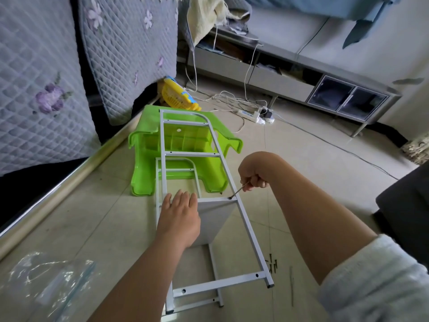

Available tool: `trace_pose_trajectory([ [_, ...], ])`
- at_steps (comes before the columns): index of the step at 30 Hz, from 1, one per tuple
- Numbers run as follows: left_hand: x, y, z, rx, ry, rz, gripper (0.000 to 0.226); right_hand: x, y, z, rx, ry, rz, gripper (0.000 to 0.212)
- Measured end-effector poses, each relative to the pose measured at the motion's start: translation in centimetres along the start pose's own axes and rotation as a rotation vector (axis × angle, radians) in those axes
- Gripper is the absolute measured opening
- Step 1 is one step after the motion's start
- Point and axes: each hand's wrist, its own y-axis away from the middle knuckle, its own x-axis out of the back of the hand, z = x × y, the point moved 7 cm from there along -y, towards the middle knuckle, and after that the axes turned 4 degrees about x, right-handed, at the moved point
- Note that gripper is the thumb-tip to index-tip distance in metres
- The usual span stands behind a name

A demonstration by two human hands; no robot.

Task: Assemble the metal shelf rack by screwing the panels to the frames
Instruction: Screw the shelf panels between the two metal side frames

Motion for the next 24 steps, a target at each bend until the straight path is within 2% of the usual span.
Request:
trace_pose_trajectory([
  [2,0.1,-0.1,-0.1,-0.001,0.016,0.004,0.051,-0.1,0.1,0.0,0.017,-0.007,0.006,0.029],
  [6,-0.3,-0.1,-0.2,0.008,-0.03,-0.09,0.053,-0.3,0.4,0.8,0.109,0.034,0.038,0.029],
  [7,-0.5,-0.2,-0.3,0.008,-0.031,-0.088,0.053,-0.1,0.6,1.3,0.156,0.034,0.074,0.026],
  [10,1.1,-0.1,0.4,0.007,0.0,0.048,0.056,0.9,1.3,3.6,0.328,-0.077,0.249,0.017],
  [12,1.0,-0.2,0.3,-0.006,-0.048,0.018,0.054,1.0,0.9,6.5,0.376,-0.203,0.36,0.018],
  [15,-0.4,-0.7,-0.4,0.064,-0.067,-0.11,0.056,-1.4,-1.9,12.0,0.313,-0.273,0.422,0.025],
  [19,-0.6,-0.7,0.0,0.143,-0.096,-0.121,0.057,-8.6,-6.8,17.5,0.237,-0.196,0.395,0.029],
  [24,-1.1,-0.2,0.9,0.251,-0.128,-0.119,0.061,-19.1,-12.0,21.5,0.056,-0.13,0.302,0.021],
])
